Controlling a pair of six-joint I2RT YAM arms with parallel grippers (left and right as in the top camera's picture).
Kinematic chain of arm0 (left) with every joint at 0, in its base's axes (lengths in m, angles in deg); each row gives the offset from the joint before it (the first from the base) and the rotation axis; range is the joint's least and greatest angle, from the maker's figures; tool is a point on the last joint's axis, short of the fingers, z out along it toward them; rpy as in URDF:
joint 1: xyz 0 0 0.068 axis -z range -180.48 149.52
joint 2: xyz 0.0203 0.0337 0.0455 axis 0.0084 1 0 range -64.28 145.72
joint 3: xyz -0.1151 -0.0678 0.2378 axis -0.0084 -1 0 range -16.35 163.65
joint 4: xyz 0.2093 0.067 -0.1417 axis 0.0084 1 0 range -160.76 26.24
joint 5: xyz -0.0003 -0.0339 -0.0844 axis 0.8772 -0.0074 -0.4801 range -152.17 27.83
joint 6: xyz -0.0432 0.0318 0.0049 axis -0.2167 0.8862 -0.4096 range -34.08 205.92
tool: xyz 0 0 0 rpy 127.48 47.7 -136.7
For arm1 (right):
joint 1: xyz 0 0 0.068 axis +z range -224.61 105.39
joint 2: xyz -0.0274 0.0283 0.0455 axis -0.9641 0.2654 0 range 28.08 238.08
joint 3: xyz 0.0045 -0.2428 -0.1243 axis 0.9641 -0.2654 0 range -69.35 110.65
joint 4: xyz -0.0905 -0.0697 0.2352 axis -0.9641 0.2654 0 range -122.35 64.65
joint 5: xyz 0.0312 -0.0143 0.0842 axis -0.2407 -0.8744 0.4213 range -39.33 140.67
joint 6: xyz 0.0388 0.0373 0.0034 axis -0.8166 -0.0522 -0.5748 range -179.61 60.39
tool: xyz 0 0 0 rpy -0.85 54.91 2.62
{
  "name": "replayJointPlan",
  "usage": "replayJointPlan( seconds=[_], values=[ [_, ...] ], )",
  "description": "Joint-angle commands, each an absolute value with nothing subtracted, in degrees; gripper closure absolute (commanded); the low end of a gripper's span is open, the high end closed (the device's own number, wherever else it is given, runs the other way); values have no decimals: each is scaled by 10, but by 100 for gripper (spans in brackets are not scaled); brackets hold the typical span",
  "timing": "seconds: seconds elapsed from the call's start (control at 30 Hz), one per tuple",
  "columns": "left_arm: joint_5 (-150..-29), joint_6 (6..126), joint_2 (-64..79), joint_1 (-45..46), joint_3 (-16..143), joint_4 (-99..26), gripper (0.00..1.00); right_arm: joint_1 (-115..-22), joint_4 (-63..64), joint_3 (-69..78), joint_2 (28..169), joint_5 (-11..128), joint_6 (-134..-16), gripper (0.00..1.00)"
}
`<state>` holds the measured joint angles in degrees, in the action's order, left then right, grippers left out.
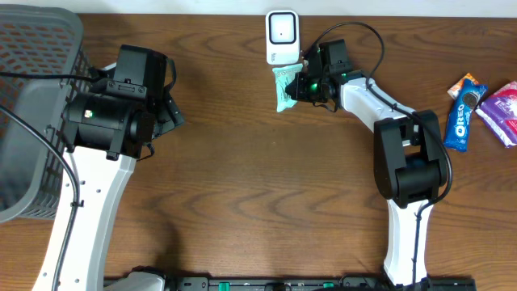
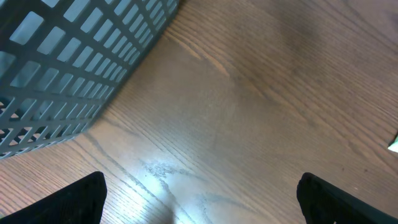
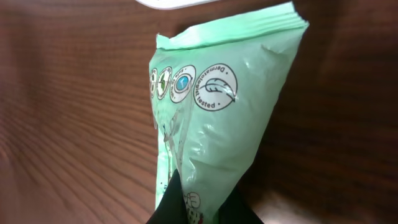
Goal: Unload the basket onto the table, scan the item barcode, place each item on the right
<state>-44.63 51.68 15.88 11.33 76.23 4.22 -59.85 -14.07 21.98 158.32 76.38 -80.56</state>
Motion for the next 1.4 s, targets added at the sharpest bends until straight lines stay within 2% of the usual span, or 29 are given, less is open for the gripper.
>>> replayJointPlan(
  seconds=[0.0, 0.2, 0.37, 0.5, 0.7, 0.9, 1.2, 1.37],
  values=[
    [-435, 523, 161, 112, 767, 45, 2, -595, -125, 201, 1607, 768, -791, 99],
    [-435, 523, 161, 112, 767, 45, 2, -606, -125, 235, 1592, 909, -810, 99],
    [-435, 523, 161, 112, 767, 45, 2, -608, -155, 285, 1571, 974, -854, 99],
    [-435, 523, 161, 112, 767, 45, 2, -607, -205, 323, 1567, 956, -867, 99],
    [-435, 523, 161, 112, 767, 45, 2, -607, -291, 326, 1569, 774, -975, 99],
    [-435, 523, 161, 112, 767, 45, 2, -608, -377, 326, 1581, 727, -1007, 99],
    [-435, 523, 161, 112, 767, 45, 2, -617, -381, 326, 1590, 738, -994, 99],
    [-435, 523, 161, 112, 767, 45, 2, -663, -366, 328, 1583, 798, -993, 99]
  ],
)
